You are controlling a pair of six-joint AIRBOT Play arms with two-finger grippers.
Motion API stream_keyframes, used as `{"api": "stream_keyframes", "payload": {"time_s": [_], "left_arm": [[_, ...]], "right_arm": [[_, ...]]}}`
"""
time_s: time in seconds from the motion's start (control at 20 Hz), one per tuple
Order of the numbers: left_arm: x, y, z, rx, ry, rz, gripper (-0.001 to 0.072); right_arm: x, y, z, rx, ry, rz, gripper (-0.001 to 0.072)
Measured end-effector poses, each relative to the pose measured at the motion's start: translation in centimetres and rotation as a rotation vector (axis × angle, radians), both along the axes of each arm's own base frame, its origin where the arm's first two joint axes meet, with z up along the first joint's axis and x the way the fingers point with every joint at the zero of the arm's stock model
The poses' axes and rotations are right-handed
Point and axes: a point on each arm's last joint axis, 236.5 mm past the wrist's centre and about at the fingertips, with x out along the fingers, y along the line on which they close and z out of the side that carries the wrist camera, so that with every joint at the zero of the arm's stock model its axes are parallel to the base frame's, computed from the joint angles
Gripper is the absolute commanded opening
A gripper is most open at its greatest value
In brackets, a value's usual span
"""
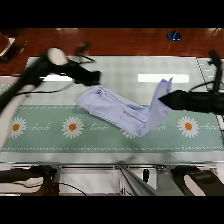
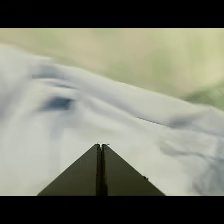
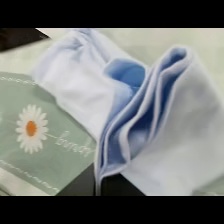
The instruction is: Fold the shirts.
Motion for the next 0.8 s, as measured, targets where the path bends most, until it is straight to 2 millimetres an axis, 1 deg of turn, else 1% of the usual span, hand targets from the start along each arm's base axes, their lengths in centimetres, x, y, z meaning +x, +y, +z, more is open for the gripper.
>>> {"api": "stream_keyframes", "payload": {"time_s": [0.05, 0.1, 0.15, 0.2, 0.3, 0.4, 0.5, 0.6, 0.7, 0.75, 0.8], "left_arm": [[-0.2, 3.4, 1.4, 0.004, -0.031, 0.062, 0.0021], [-0.8, 6.9, 2.8, 0.016, -0.069, 0.126, 0.0022], [-1.5, 9.9, 3.9, 0.027, -0.113, 0.186, 0.0022], [-2.9, 12.4, 4.8, 0.041, -0.143, 0.235, 0.0022], [-5.8, 15.6, 5.8, 0.053, -0.192, 0.315, 0.0022], [-8.5, 17.2, 5.7, 0.063, -0.220, 0.375, 0.0022], [-10.3, 17.7, 5.3, 0.054, -0.235, 0.420, 0.0022], [-11.4, 17.9, 4.4, 0.044, -0.232, 0.445, 0.0022], [-12.0, 17.5, 3.6, 0.018, -0.222, 0.459, 0.0022], [-12.1, 17.3, 3.2, 0.014, -0.216, 0.460, 0.0022], [-12.2, 17.1, 2.8, 0.007, -0.210, 0.459, 0.0022]], "right_arm": [[1.2, 1.6, -0.1, 0.008, -0.001, 0.025, 0.0021], [2.7, 3.5, -0.2, 0.015, -0.003, 0.051, 0.0021], [4.0, 5.3, -0.6, 0.016, 0.003, 0.077, 0.0021], [5.5, 7.4, -1.0, 0.021, 0.010, 0.103, 0.0021], [8.2, 11.3, -2.3, 0.028, 0.030, 0.148, 0.0021], [10.3, 15.3, -4.0, 0.046, 0.056, 0.189, 0.0021], [11.9, 18.8, -5.9, 0.071, 0.088, 0.219, 0.0021], [12.8, 21.7, -8.0, 0.098, 0.126, 0.241, 0.0021], [13.3, 24.1, -9.8, 0.130, 0.165, 0.255, 0.0023], [13.6, 25.2, -10.4, 0.158, 0.180, 0.251, 0.0083], [13.7, 26.1, -10.8, 0.185, 0.197, 0.246, 0.0265]]}}
